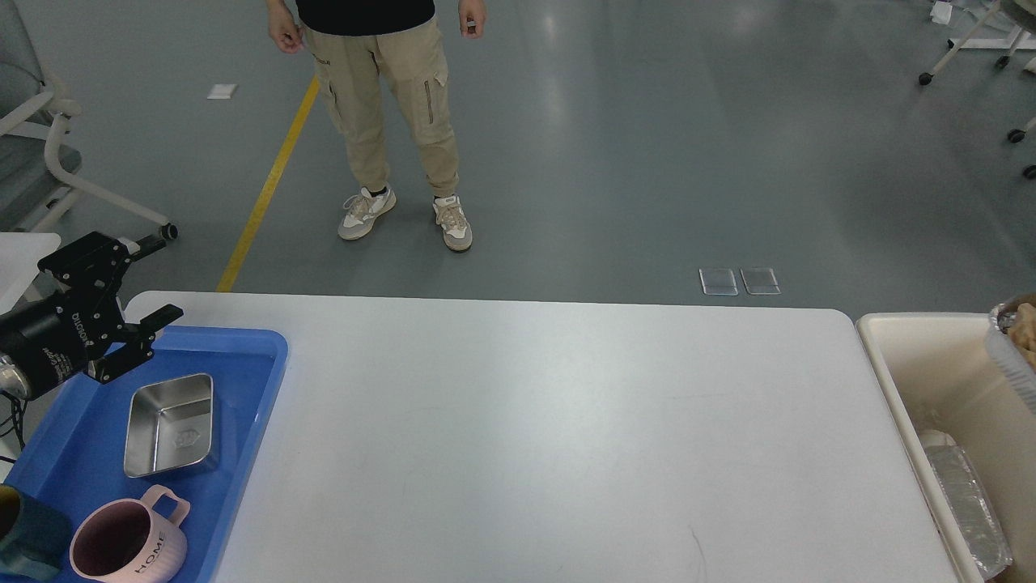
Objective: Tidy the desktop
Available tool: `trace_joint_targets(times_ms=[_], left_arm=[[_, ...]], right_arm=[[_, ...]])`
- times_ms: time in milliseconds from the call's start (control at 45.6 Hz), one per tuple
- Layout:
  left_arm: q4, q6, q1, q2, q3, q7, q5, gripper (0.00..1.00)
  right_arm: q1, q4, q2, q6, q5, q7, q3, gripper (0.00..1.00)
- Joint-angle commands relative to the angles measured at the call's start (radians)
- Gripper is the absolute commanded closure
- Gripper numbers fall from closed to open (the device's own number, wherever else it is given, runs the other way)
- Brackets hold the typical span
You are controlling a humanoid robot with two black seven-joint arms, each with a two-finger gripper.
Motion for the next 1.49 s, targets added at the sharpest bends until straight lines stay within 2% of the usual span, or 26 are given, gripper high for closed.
trace_joint_targets(times_ms=[0,22,44,66,197,768,1097,1228,1360,1470], left_arm=[[0.0,-0.013,0.0,0.005,-0.013,0.0,0.0,0.02],[0.0,-0.014,0.0,0.006,-0.016,0.0,0.0,0.02],[0.0,-0.014,0.0,0.006,-0.016,0.0,0.0,0.02],[0.0,-0.014,0.0,0.006,-0.017,0.0,0.0,0.02],[0.0,-0.014,0.0,0.008,-0.019,0.0,0.0,0.02],[0.001,-0.013,-0.001,0.008,-0.029,0.0,0.002,0.02],[0.005,-0.014,-0.001,0.014,-0.028,-0.001,0.002,0.02],[0.006,-0.006,-0.001,0.009,-0.031,-0.003,0.002,0.02],[0.008,0.0,-0.001,0.005,-0.045,-0.001,0.002,0.02],[0.009,0.001,-0.003,0.0,-0.054,-0.001,0.002,0.02]], right_arm=[[-0.01,-0.042,0.02,-0.001,0.0,0.0,0.001,0.56],[-0.01,-0.045,0.02,0.001,0.0,0.0,-0.001,0.4],[-0.012,-0.05,0.021,-0.002,0.0,0.0,-0.001,0.15],[-0.012,-0.058,0.024,-0.005,0.0,0.0,0.002,0.0],[-0.021,-0.096,0.05,-0.008,0.0,0.0,0.001,0.0],[0.005,-0.068,0.107,0.012,-0.009,0.0,-0.005,0.0],[0.123,0.053,0.109,0.009,-0.023,-0.003,-0.001,0.0],[0.182,0.186,0.116,-0.007,-0.021,-0.003,0.029,0.0],[0.179,0.307,0.147,-0.05,-0.021,-0.002,0.12,0.0],[0.177,0.347,0.213,-0.084,-0.018,0.0,0.199,0.0]])
